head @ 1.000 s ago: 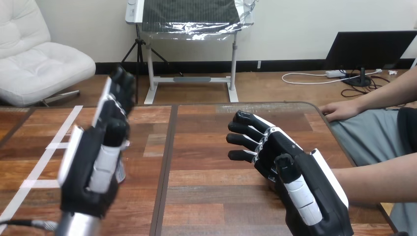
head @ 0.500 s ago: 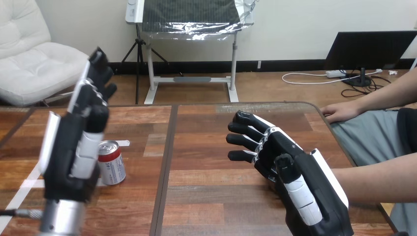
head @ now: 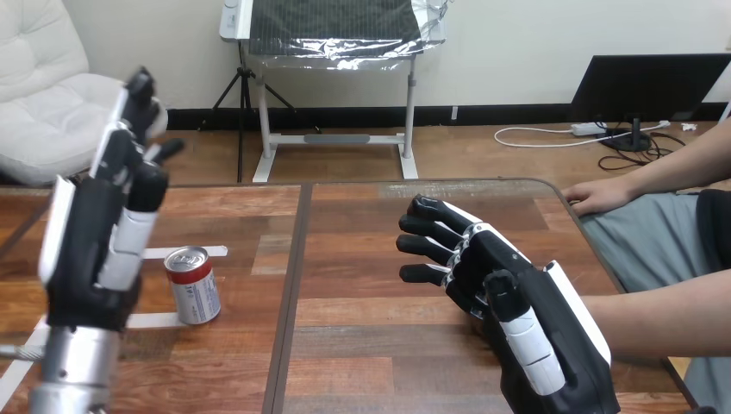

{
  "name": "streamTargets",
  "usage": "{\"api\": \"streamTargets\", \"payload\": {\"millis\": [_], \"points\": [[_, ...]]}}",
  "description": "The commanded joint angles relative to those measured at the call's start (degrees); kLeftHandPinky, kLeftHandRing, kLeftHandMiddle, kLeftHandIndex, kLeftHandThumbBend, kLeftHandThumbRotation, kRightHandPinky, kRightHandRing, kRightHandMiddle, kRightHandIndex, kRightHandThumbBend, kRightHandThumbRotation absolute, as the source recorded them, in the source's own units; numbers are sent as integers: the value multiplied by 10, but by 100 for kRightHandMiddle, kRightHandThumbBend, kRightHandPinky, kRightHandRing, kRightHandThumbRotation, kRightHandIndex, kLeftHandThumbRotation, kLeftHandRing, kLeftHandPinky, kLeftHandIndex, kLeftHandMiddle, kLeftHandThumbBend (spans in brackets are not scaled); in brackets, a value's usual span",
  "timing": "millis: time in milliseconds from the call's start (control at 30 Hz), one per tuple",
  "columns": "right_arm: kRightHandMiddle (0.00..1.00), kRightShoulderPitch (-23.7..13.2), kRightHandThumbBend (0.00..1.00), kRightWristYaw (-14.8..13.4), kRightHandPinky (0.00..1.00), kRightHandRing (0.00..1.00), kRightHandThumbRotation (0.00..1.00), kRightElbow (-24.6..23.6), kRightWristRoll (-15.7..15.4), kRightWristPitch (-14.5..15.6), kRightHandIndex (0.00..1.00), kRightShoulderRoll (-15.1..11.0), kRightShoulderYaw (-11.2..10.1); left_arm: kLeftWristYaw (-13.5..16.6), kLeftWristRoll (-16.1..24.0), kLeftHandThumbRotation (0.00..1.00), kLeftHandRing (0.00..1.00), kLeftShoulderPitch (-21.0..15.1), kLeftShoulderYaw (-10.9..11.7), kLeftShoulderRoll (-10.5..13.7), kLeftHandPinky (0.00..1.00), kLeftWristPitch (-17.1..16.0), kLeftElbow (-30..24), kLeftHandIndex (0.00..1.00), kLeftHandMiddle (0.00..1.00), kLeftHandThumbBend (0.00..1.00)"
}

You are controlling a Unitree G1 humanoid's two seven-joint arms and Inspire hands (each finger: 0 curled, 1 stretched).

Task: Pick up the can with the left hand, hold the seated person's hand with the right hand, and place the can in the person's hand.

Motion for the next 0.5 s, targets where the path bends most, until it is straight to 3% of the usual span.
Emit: {"api": "streamTargets", "payload": {"millis": [0,233,467], "points": [[83,-31,95,0,74,82,84,-19,6,-7,83,4,-2,8,13,87,100,-51,10,26,99,5,14,99,100,83],[83,-31,96,1,75,83,83,-21,10,-5,83,4,0,19,35,84,100,-75,15,49,100,16,41,100,100,86],[83,-32,96,1,75,82,82,-22,9,-3,83,4,0,24,53,75,100,-100,15,73,100,27,78,100,100,71]]}}
